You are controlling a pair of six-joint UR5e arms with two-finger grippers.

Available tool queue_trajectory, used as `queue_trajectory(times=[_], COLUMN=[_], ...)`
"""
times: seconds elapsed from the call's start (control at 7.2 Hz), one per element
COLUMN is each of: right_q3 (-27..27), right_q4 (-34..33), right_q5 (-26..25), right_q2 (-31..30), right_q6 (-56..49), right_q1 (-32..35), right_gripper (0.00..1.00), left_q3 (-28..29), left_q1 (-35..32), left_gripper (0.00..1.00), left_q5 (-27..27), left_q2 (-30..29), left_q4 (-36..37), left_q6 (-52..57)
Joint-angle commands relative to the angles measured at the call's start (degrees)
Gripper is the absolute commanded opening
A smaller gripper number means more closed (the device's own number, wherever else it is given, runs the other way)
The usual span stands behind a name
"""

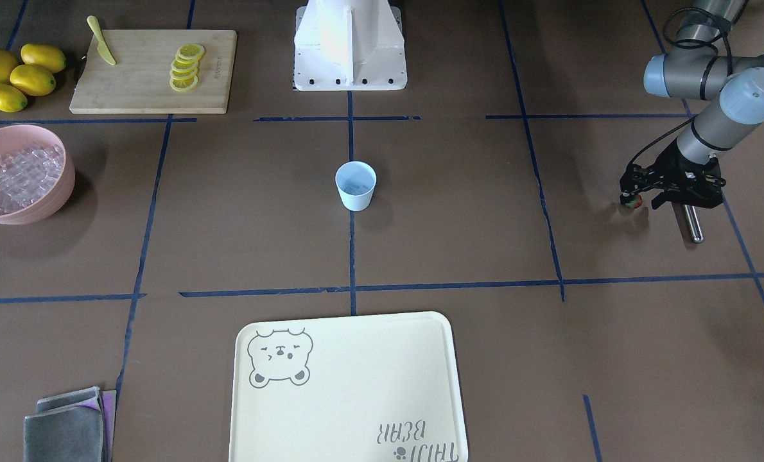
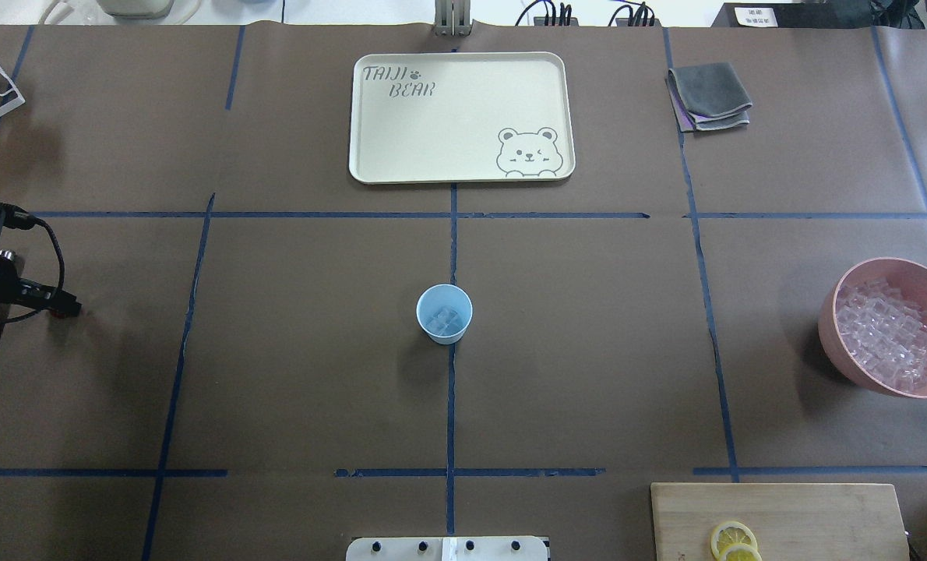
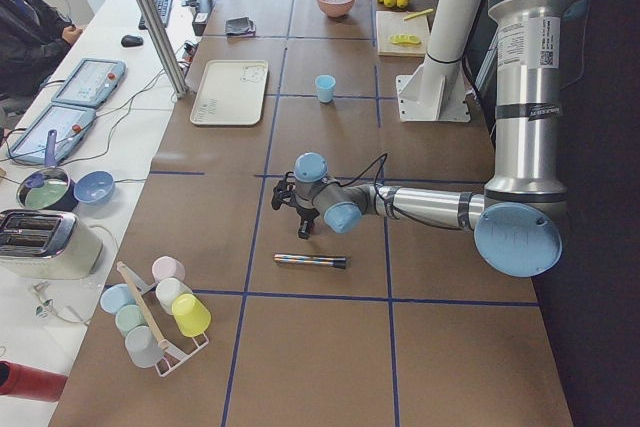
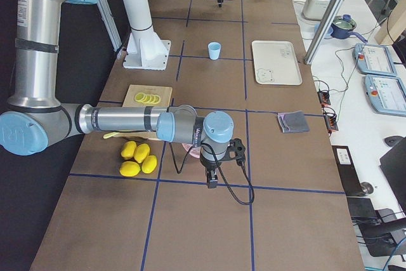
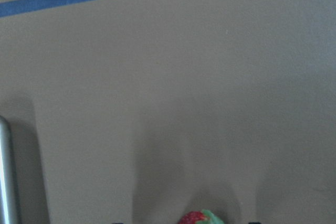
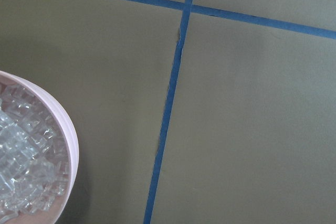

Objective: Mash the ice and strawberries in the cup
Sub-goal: 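Close the left gripper on the red strawberry and lift it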

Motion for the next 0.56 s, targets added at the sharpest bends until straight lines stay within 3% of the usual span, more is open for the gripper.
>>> queue_trajectory(times=[0.0,0.42], right_q3=[-0.1,-0.1], right_q4=[0.0,0.0], right_q5=[0.0,0.0], right_q2=[0.1,0.1], right_q6=[0.0,0.1], right_q1=[0.0,0.0], right_gripper=[0.99,0.99], left_q3=[-0.2,-5.0], left_q1=[0.3,-0.1], left_gripper=[0.1,0.05], left_q5=[0.2,0.2], left_q2=[0.0,-0.3], left_q4=[0.0,1.1], left_q6=[-0.1,-0.1])
